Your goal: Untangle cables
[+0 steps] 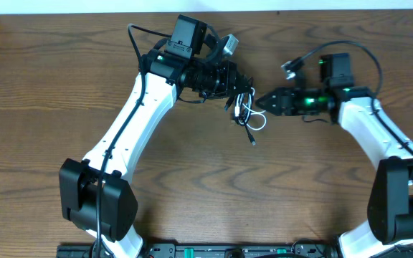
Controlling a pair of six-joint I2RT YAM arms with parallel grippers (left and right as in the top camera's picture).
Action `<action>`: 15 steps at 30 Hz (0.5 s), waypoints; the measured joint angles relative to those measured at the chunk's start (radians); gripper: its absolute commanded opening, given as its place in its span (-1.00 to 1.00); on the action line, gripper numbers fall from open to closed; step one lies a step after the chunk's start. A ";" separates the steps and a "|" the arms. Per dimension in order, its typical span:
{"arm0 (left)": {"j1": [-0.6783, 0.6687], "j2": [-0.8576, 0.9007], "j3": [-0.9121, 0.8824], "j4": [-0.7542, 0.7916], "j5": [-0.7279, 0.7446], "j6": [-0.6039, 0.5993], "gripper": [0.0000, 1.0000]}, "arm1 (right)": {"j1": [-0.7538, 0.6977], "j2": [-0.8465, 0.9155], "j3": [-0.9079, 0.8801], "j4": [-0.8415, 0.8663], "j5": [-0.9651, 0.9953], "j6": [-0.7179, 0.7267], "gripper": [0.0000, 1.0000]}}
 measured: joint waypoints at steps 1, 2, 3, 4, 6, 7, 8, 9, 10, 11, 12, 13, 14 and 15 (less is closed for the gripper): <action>0.000 0.000 0.000 0.000 0.000 0.000 -0.86 | 0.025 0.000 0.000 0.017 0.042 0.024 0.16; 0.000 0.000 0.000 0.000 0.000 0.000 -0.85 | 0.039 0.000 0.000 0.028 0.067 0.036 0.16; 0.000 0.000 0.000 0.000 0.000 0.000 -0.85 | 0.062 0.000 0.000 0.049 0.104 0.060 0.15; 0.000 0.000 0.000 0.000 0.000 0.000 -0.85 | 0.084 0.001 0.000 0.075 0.138 0.084 0.11; 0.000 0.000 0.000 0.000 0.000 0.000 -0.85 | 0.109 0.002 0.000 0.102 0.186 0.119 -0.04; 0.000 0.000 0.000 0.000 0.000 0.000 -0.85 | 0.122 0.003 0.000 0.111 0.214 0.138 -0.11; 0.000 0.000 0.000 0.000 0.000 0.000 -0.85 | 0.135 0.006 0.000 0.117 0.253 0.166 -0.17; 0.000 0.000 0.000 0.000 0.000 0.000 -0.85 | 0.145 0.008 0.000 0.115 0.289 0.188 -0.22; 0.000 0.000 0.000 0.000 0.000 0.000 -0.85 | 0.154 0.011 0.000 0.103 0.341 0.213 -0.24; 0.000 0.000 0.000 0.000 -0.001 0.000 -0.85 | 0.161 0.013 0.000 0.084 0.390 0.243 -0.28; 0.000 0.000 0.000 0.000 -0.006 0.000 -0.85 | 0.166 0.013 0.000 0.066 0.439 0.270 -0.30; 0.001 0.000 0.000 -0.003 -0.014 0.000 -0.85 | 0.167 0.014 0.000 0.036 0.501 0.301 -0.32; 0.002 0.000 0.000 -0.008 -0.028 0.000 -0.85 | 0.167 0.014 0.000 0.019 0.543 0.321 -0.37; 0.005 0.000 0.000 -0.013 -0.038 0.000 -0.85 | 0.165 0.014 0.000 -0.002 0.589 0.338 -0.41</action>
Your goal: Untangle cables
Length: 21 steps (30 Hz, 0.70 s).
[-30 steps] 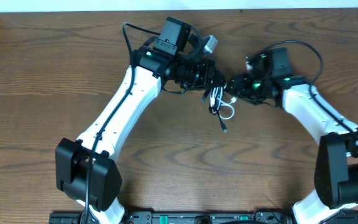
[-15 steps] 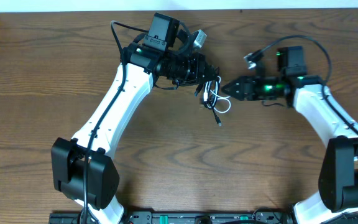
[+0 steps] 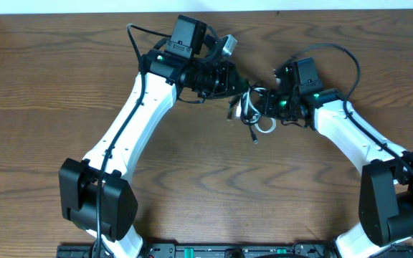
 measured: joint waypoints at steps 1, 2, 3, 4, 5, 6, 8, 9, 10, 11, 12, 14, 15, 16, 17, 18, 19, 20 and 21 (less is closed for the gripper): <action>0.003 0.000 0.000 -0.006 -0.016 0.000 -0.85 | -0.002 0.000 0.000 -0.019 0.042 0.016 -0.48; 0.010 0.000 0.000 -0.016 -0.037 0.001 -0.85 | -0.009 0.000 0.002 -0.046 0.080 0.027 -0.67; 0.014 0.000 0.000 -0.023 -0.050 0.002 -0.85 | -0.015 0.000 0.002 -0.068 0.104 0.033 -0.86; 0.023 0.001 0.000 -0.041 -0.077 0.006 -0.85 | -0.023 0.000 0.003 -0.089 0.126 0.043 -0.98; 0.030 0.002 0.000 -0.061 -0.105 0.012 -0.85 | -0.035 0.000 0.004 -0.111 0.140 0.048 -0.98; 0.037 0.002 -0.001 -0.086 -0.144 0.019 -0.85 | -0.048 0.000 0.006 -0.135 0.161 0.046 -0.98; 0.060 0.001 -0.001 -0.141 -0.239 0.025 -0.85 | -0.093 0.001 0.005 -0.183 0.204 0.040 -0.98; 0.071 0.001 -0.001 -0.167 -0.288 0.027 -0.85 | -0.112 0.001 0.005 -0.192 0.213 0.033 -0.98; 0.083 0.002 -0.001 -0.200 -0.352 0.030 -0.85 | -0.139 0.001 0.005 -0.201 0.220 0.018 -0.98; 0.092 0.002 -0.001 -0.226 -0.410 0.032 -0.85 | -0.162 0.001 0.005 -0.208 0.222 0.004 -0.98; 0.095 0.002 -0.001 -0.240 -0.449 0.035 -0.85 | -0.174 0.001 0.005 -0.212 0.222 -0.005 -0.98; 0.097 0.002 -0.001 -0.279 -0.547 0.047 -0.85 | -0.195 0.001 0.005 -0.221 0.217 -0.028 -0.98; 0.097 0.002 -0.001 -0.296 -0.587 0.050 -0.85 | -0.200 0.001 0.005 -0.220 0.208 -0.042 -0.98; 0.096 0.002 -0.001 -0.307 -0.620 0.052 -0.85 | -0.206 0.001 0.005 -0.216 0.194 -0.059 -0.98; 0.096 0.002 -0.001 -0.312 -0.640 0.053 -0.85 | -0.208 0.001 0.005 -0.210 0.175 -0.080 -0.98; 0.096 0.002 -0.001 -0.312 -0.648 0.055 -0.85 | -0.208 0.001 0.005 -0.196 0.145 -0.109 -0.98; 0.096 0.002 -0.001 -0.310 -0.648 0.057 -0.85 | -0.208 0.002 0.005 -0.185 0.114 -0.136 -0.98; 0.097 0.002 -0.001 -0.303 -0.631 0.069 -0.83 | -0.207 0.002 0.005 -0.174 0.082 -0.163 -0.98; 0.097 0.002 -0.002 -0.293 -0.606 0.080 -0.70 | -0.205 0.002 0.005 -0.164 0.045 -0.192 -0.98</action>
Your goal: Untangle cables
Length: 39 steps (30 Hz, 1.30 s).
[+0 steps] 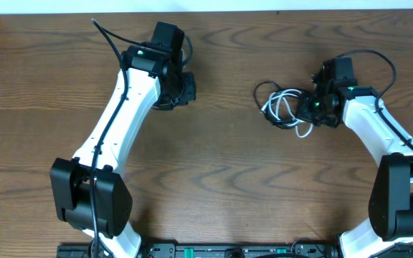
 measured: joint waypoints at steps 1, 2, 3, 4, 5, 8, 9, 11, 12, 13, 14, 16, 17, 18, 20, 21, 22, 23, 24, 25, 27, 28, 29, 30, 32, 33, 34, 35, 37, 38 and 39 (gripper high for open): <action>0.000 0.000 0.000 0.018 0.046 0.018 -0.54 | 0.003 0.000 0.000 0.006 -0.035 -0.025 -0.98; 0.000 0.000 0.000 0.038 0.094 0.031 -0.45 | 0.006 0.000 0.000 0.010 -0.064 -0.045 -0.98; -0.002 0.000 0.000 0.058 0.147 0.042 -0.35 | 0.009 0.000 0.000 0.017 -0.100 -0.067 -0.98; -0.004 0.000 0.000 0.077 0.192 0.052 -0.27 | 0.009 0.000 0.000 0.020 -0.127 -0.082 -0.98; -0.007 0.000 0.000 0.097 0.238 0.062 -0.15 | 0.011 0.000 0.000 0.026 -0.162 -0.100 -0.98; -0.026 0.000 0.000 0.132 0.338 0.076 0.03 | 0.012 0.000 0.000 0.037 -0.245 -0.134 -0.98; -0.034 0.000 0.000 0.139 0.361 0.079 0.08 | 0.012 -0.002 0.000 0.037 -0.262 -0.142 -0.98; -0.056 0.000 0.000 0.151 0.390 0.081 0.11 | 0.012 -0.010 0.000 0.037 -0.284 -0.152 -0.98; -0.066 0.000 0.000 0.154 0.399 0.080 0.12 | 0.012 -0.019 0.000 0.037 -0.292 -0.155 -0.98; -0.079 0.000 0.000 0.158 0.407 0.080 0.12 | 0.012 -0.032 0.000 0.037 -0.298 -0.158 -0.98; -0.092 0.000 0.000 0.160 0.408 0.079 0.11 | 0.012 -0.046 0.000 0.037 -0.301 -0.159 -0.98; -0.115 0.002 0.000 0.161 0.404 0.070 0.12 | 0.012 -0.086 0.000 0.038 -0.307 -0.162 -0.98; -0.128 0.007 0.000 0.162 0.399 0.060 0.11 | 0.012 -0.109 0.000 0.038 -0.310 -0.163 -0.98; -0.137 0.014 0.000 0.166 0.396 0.051 0.11 | 0.012 -0.132 0.000 0.038 -0.312 -0.163 -0.98; -0.151 0.037 0.000 0.182 0.389 0.037 0.11 | 0.012 -0.172 0.000 0.037 -0.315 -0.164 -0.98; -0.157 0.054 0.000 0.195 0.384 0.029 0.11 | 0.012 -0.190 0.000 0.036 -0.318 -0.166 -0.98; -0.159 0.065 0.000 0.203 0.382 0.024 0.11 | 0.012 -0.203 0.000 0.035 -0.320 -0.167 -0.98; -0.163 0.076 0.000 0.215 0.380 0.022 0.11 | 0.012 -0.211 0.000 0.032 -0.322 -0.169 -0.98; -0.166 0.086 0.000 0.234 0.377 0.019 0.12 | 0.012 -0.216 0.000 0.029 -0.323 -0.171 -0.98; -0.168 0.094 0.000 0.247 0.377 0.016 0.11 | 0.012 -0.218 0.000 0.026 -0.325 -0.171 -0.98; -0.175 0.106 0.000 0.280 0.377 0.014 0.11 | 0.012 -0.218 0.000 0.018 -0.325 -0.171 -0.98; -0.177 0.110 0.000 0.294 0.377 0.011 0.11 | 0.013 -0.218 0.000 0.016 -0.325 -0.171 -0.98; -0.181 0.115 0.000 0.310 0.377 0.005 0.11 | 0.013 -0.218 0.000 0.015 -0.327 -0.171 -0.98; -0.184 0.122 0.000 0.324 0.377 -0.008 0.11 | 0.014 -0.218 0.000 0.014 -0.328 -0.171 -0.98; -0.188 0.140 0.000 0.352 0.377 -0.030 0.11 | 0.014 -0.218 0.000 0.012 -0.328 -0.171 -0.98; -0.188 0.154 0.000 0.370 0.377 -0.041 0.11 | 0.014 -0.218 0.000 0.011 -0.329 -0.171 -0.98; -0.188 0.170 0.000 0.383 0.377 -0.055 0.11 | 0.014 -0.218 0.000 0.010 -0.329 -0.171 -0.98; -0.188 0.182 0.000 0.392 0.377 -0.060 0.11 | 0.014 -0.218 0.000 0.009 -0.328 -0.171 -0.98; -0.188 0.217 0.000 0.405 0.377 -0.074 0.10 | 0.014 -0.218 0.000 0.008 -0.328 -0.171 -0.98; -0.188 0.233 0.000 0.408 0.377 -0.081 0.10 | 0.014 -0.218 0.000 0.008 -0.328 -0.171 -0.98; -0.189 0.251 0.000 0.410 0.377 -0.086 0.08 | 0.014 -0.218 0.000 0.008 -0.328 -0.171 -0.98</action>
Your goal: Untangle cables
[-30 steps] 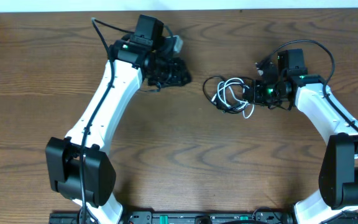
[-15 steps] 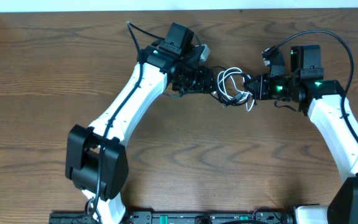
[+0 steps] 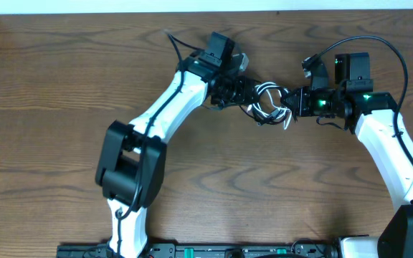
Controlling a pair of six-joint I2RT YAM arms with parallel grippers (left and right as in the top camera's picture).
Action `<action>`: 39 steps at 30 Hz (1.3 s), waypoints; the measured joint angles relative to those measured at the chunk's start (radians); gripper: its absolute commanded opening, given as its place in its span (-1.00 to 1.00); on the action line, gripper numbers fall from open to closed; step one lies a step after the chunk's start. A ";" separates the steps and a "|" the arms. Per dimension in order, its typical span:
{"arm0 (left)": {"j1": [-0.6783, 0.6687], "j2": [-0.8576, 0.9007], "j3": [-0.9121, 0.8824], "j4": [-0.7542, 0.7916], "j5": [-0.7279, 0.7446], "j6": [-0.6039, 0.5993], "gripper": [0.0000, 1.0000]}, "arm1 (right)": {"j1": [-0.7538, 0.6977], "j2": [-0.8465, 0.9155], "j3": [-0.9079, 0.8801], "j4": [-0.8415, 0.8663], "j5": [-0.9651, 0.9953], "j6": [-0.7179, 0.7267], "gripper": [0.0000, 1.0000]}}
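A tangled bundle of white and black cables (image 3: 269,104) lies at mid-table, toward the far edge. My right gripper (image 3: 291,107) meets it from the right and looks shut on its white loops. From the left, my left gripper (image 3: 248,97) has its dark fingers at the bundle's left edge, against the black cable. The fingers blend with the cable, so whether they are open or shut is unclear. The bundle spans the short gap between the two grippers.
The wooden table (image 3: 206,179) runs to a white wall strip along the far edge. The left arm's white link (image 3: 167,115) slants across the middle left. The right arm (image 3: 393,150) curves down the right side with a black cable looping above it.
The left arm has come from the far left back to the centre, its gripper now at the bundle's left edge. The right gripper, still holding the bundle, sits slightly further left.
At first the left gripper held the bundle at centre with the right gripper close by. Then the right gripper was on the bundle. After that the left arm was far to the left with the bundle at the right gripper. Now both grippers are at the bundle.
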 measured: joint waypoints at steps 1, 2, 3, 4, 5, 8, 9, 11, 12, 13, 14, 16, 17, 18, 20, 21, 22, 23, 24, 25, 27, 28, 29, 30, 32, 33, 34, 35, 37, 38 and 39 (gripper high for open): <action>0.000 0.013 0.000 0.002 0.000 -0.003 0.07 | 0.000 0.000 0.000 0.000 0.000 0.000 -0.98; -0.002 0.023 0.000 0.003 0.000 -0.003 0.05 | 0.000 0.000 0.000 0.000 0.000 0.000 -0.98; -0.003 0.029 0.000 0.006 0.000 -0.004 0.02 | 0.000 0.000 0.000 0.000 0.000 0.000 -0.98; -0.005 0.036 0.000 0.012 0.000 -0.006 0.01 | 0.000 0.000 0.000 0.000 0.000 0.000 -0.98; -0.007 0.042 0.000 0.020 0.000 -0.007 0.00 | 0.000 0.000 0.000 0.000 0.000 0.000 -0.98; -0.018 0.061 0.000 0.050 0.000 -0.012 -0.06 | 0.000 0.000 0.000 -0.001 0.000 0.000 -0.98; -0.023 0.069 0.000 0.061 0.000 -0.013 -0.07 | 0.000 0.000 0.000 -0.001 0.000 0.000 -0.98; -0.037 0.082 0.000 0.090 -0.001 -0.024 -0.08 | 0.000 0.000 0.000 -0.003 0.000 0.000 -0.98; -0.046 0.089 0.000 0.102 -0.001 -0.033 -0.09 | 0.000 0.000 0.000 -0.003 0.000 0.000 -0.98; -0.053 0.093 0.000 0.111 -0.002 -0.042 -0.09 | 0.000 0.000 0.000 -0.005 0.000 0.000 -0.98; -0.063 0.096 0.000 0.124 -0.003 -0.051 -0.09 | 0.000 0.000 0.000 -0.006 0.000 0.000 -0.98; -0.079 0.097 0.000 0.146 -0.004 -0.066 -0.08 | 0.000 0.000 0.000 -0.010 0.000 0.000 -0.98; -0.085 0.097 0.000 0.159 -0.003 -0.079 -0.07 | 0.000 0.000 0.000 -0.011 0.000 0.000 -0.98; -0.092 0.097 0.000 0.170 -0.004 -0.089 -0.06 | 0.000 0.000 0.000 -0.010 0.000 0.000 -0.98; -0.100 0.097 0.000 0.186 -0.003 -0.132 -0.06 | 0.000 0.000 0.000 -0.010 0.000 0.000 -0.98; -0.102 0.097 0.000 0.199 -0.003 -0.159 -0.05 | 0.000 0.000 0.000 -0.010 0.001 0.000 -0.98; -0.103 0.097 0.000 0.210 -0.003 -0.186 -0.05 | 0.000 0.000 0.000 -0.010 0.000 0.000 -0.98; -0.103 0.097 0.000 0.217 -0.003 -0.212 -0.05 | 0.000 0.000 0.000 -0.010 0.000 0.000 -0.98; -0.103 0.097 0.000 0.221 -0.003 -0.235 -0.05 | 0.000 0.000 0.000 -0.010 0.000 0.000 -0.98; -0.103 0.097 0.000 0.224 -0.003 -0.258 -0.06 | 0.000 0.000 0.000 -0.010 0.000 0.000 -0.98; -0.103 0.097 0.000 0.234 -0.003 -0.285 -0.07 | 0.000 0.000 0.000 -0.010 0.000 0.000 -0.98; -0.103 0.097 0.000 0.242 -0.003 -0.296 -0.07 | 0.000 0.000 0.000 -0.010 0.000 0.000 -0.98; -0.103 0.097 0.000 0.248 -0.003 -0.301 -0.13 | 0.000 0.000 0.000 -0.010 0.001 0.000 -0.98; -0.103 0.097 0.000 0.259 -0.003 -0.311 -0.24 | 0.000 0.000 0.000 -0.010 0.002 0.000 -0.98; -0.103 0.098 0.000 0.266 -0.005 -0.318 -0.49 | 0.000 0.000 0.000 -0.010 0.005 0.000 -0.98; -0.103 0.100 0.000 0.265 -0.011 -0.323 -0.63 | 0.000 0.000 0.000 -0.010 0.006 0.000 -0.98; -0.103 0.103 0.000 0.258 -0.020 -0.327 -0.85 | 0.000 0.000 0.000 -0.011 0.007 0.000 -0.98; -0.103 0.108 0.000 0.247 -0.031 -0.331 -0.85 | 0.000 0.000 0.000 -0.013 0.009 0.000 -0.98; -0.104 0.118 0.001 0.226 -0.053 -0.315 -0.85 | 0.000 0.000 0.000 -0.023 0.023 0.002 -0.98; -0.104 0.122 0.001 0.217 -0.060 -0.310 -0.85 | 0.000 0.000 0.000 -0.032 0.039 0.005 -0.98; -0.104 0.127 0.001 0.209 -0.071 -0.301 -0.85 | 0.000 0.000 0.000 -0.043 0.060 0.018 -0.98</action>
